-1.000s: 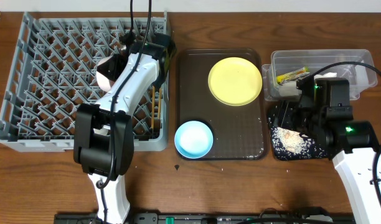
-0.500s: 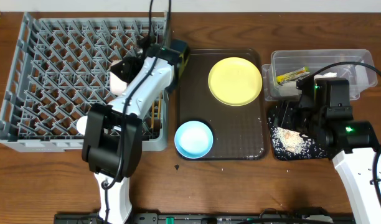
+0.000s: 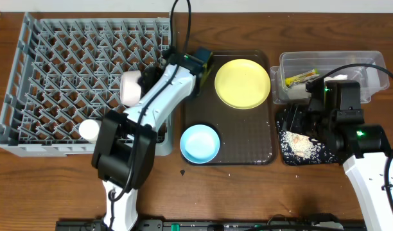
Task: Sort waste into correct bins and load items into the dishwasher
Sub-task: 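Carry the white bowl with the left gripper into the dish rack and release, then reach the left gripper to the blue bowl and grasp its rim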
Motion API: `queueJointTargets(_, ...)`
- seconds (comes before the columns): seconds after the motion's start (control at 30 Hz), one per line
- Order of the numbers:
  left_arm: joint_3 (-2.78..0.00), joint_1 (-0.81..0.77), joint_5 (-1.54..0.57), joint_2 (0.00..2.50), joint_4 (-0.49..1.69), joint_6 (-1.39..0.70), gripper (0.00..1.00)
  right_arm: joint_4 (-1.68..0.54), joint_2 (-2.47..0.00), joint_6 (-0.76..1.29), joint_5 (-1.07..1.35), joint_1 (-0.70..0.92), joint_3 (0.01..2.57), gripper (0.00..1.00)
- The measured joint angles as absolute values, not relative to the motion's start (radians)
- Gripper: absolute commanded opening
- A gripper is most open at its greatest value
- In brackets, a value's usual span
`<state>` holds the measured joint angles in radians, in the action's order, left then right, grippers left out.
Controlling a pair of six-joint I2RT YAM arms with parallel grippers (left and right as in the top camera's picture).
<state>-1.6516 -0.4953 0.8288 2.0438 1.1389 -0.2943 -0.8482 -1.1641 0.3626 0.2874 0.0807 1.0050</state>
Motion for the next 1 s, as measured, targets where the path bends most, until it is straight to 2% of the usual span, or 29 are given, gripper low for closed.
queueJointTargets(0.27, -1.68, -0.511, 0.31, 1.869, 1.065, -0.292, 0.47, -0.85, -1.164, 0.363, 0.287, 0.081, 1.005, 0.61)
queueJointTargets(0.37, -1.692, -0.514, 0.127, 1.832, 1.081, -0.292, 0.35, -0.853, -1.164, 0.363, 0.287, 0.081, 1.005, 0.61)
queueJointTargets(0.47, -1.673, -0.528, -0.019, 1.831, 1.098, -0.306, 0.15, -0.856, -1.164, 0.363, 0.287, 0.081, 1.005, 0.61)
queueJointTargets(0.53, -1.633, -0.554, -0.093, 1.832, 1.104, -0.311, 0.08, -0.857, -1.164, 0.363, 0.288, 0.081, 1.005, 0.61)
queueJointTargets(0.77, -1.406, -0.692, -0.18, 1.833, 1.041, -0.373, 0.08, -0.858, -1.164, 0.363, 0.287, 0.081, 1.005, 0.61)
queueJointTargets(1.0, -1.238, -0.71, -0.27, 1.876, 0.682, -0.468, 0.08, -0.859, -1.164, 0.363, 0.287, 0.081, 1.005, 0.61)
